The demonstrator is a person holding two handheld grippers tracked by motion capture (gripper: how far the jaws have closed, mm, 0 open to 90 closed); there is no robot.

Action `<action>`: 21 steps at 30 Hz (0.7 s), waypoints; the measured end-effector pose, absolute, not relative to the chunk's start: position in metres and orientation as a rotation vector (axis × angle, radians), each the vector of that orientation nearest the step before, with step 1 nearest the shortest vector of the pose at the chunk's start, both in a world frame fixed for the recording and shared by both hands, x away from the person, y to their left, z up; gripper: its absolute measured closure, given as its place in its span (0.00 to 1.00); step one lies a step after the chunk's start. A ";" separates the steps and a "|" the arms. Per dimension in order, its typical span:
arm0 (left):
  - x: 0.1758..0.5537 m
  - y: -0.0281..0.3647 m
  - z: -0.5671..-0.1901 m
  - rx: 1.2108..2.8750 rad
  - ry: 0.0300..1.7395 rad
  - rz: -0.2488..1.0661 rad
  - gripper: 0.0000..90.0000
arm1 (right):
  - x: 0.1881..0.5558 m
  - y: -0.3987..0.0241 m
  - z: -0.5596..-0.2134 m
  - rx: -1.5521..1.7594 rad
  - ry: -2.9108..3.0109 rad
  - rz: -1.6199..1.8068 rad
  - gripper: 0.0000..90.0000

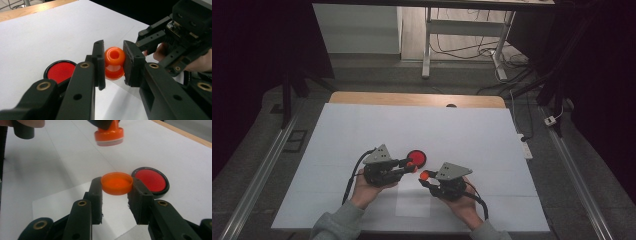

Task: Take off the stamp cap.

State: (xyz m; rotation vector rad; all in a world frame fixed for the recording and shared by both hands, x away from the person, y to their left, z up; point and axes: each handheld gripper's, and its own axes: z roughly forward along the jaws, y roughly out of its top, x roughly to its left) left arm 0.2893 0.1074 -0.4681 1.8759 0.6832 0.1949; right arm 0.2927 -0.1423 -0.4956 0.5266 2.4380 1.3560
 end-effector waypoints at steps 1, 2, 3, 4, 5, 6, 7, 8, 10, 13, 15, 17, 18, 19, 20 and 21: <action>0.289 0.107 -0.468 1.877 0.683 0.195 0.81 | 0.293 -0.144 -0.496 0.531 2.433 1.361 0.72; 0.290 0.107 -0.468 1.880 0.683 0.191 0.81 | 0.293 -0.145 -0.495 0.537 2.432 1.358 0.72; 0.290 0.107 -0.469 1.883 0.684 0.190 0.81 | 0.294 -0.147 -0.495 0.541 2.426 1.362 0.72; 0.290 0.107 -0.469 1.885 0.683 0.189 0.81 | 0.295 -0.149 -0.496 0.546 2.424 1.361 0.72; 0.290 0.107 -0.469 1.888 0.682 0.189 0.81 | 0.295 -0.153 -0.496 0.555 2.416 1.359 0.72; 0.289 0.106 -0.469 1.892 0.681 0.191 0.81 | 0.296 -0.154 -0.496 0.562 2.409 1.363 0.72; 0.289 0.106 -0.469 1.898 0.679 0.196 0.81 | 0.296 -0.154 -0.496 0.562 2.409 1.363 0.72; 0.289 0.106 -0.470 1.900 0.678 0.197 0.81 | 0.296 -0.156 -0.496 0.567 2.406 1.357 0.72; 0.289 0.105 -0.470 1.905 0.676 0.197 0.81 | 0.296 -0.159 -0.496 0.577 2.396 1.366 0.72; 0.288 0.105 -0.469 1.909 0.674 0.200 0.81 | 0.296 -0.162 -0.496 0.586 2.386 1.362 0.72; 0.287 0.105 -0.469 1.906 0.674 0.199 0.81 | 0.296 -0.164 -0.496 0.589 2.380 1.367 0.72; 0.286 0.106 -0.468 1.906 0.675 0.200 0.81 | 0.295 -0.166 -0.496 0.595 2.374 1.367 0.72; 0.286 0.106 -0.468 1.910 0.676 0.204 0.81 | 0.294 -0.167 -0.496 0.597 2.372 1.364 0.72; 0.285 0.106 -0.468 1.911 0.676 0.207 0.81 | 0.293 -0.169 -0.496 0.603 2.369 1.368 0.72; 0.284 0.106 -0.468 1.915 0.674 0.211 0.81 | 0.292 -0.170 -0.496 0.611 2.365 1.371 0.72; 0.284 0.106 -0.468 1.917 0.674 0.214 0.81 | 0.291 -0.172 -0.495 0.621 2.356 1.381 0.72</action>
